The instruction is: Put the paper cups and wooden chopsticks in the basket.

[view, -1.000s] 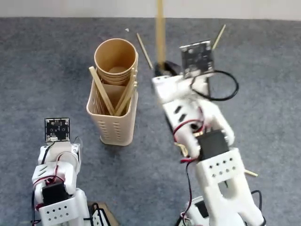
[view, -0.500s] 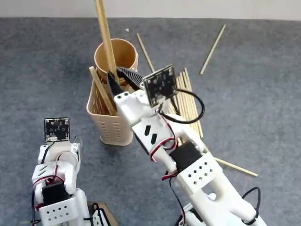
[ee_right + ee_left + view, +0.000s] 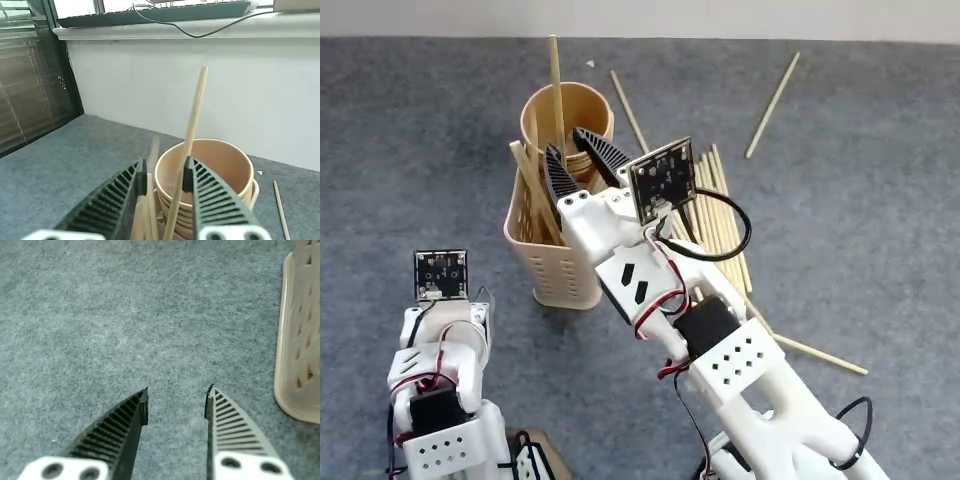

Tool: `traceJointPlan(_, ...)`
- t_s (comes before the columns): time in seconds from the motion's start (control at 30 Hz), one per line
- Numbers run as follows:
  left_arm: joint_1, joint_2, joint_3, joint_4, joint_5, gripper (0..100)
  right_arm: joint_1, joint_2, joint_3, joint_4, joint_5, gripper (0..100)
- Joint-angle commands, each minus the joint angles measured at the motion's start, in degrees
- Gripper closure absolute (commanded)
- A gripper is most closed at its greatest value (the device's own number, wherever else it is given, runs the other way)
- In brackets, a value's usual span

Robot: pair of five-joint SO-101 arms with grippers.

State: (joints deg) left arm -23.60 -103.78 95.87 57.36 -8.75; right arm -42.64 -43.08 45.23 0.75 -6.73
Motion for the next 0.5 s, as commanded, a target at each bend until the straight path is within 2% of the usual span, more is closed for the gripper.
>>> traceJointPlan(0.0,0.6,-0.3,0.1,-1.0,-0.7,79,1.6,-0.2,-0.7,-0.7,-0.6,87.1)
traceJointPlan(0.07,0.6,-0.3,0.1,-1.0,-0.7,79,4.3,-0.4,-0.8,-0.2,-0.5,87.1)
traceJointPlan(0.13,0.6,-0.3,0.1,-1.0,-0.7,79,8.7,-1.6,-3.6,5.4,-0.1,87.1)
traceJointPlan(0.27,0.6,-0.3,0.1,-1.0,-0.7,79,17.5,-5.4,-15.1,33.4,4.8,87.2)
traceJointPlan(0.37,0.6,-0.3,0.1,-1.0,-0.7,79,23.3,-5.2,-22.6,49.3,13.3,87.2)
traceJointPlan(0.47,0.6,-0.3,0.1,-1.0,-0.7,79,29.1,-0.6,-22.1,57.4,22.9,87.2)
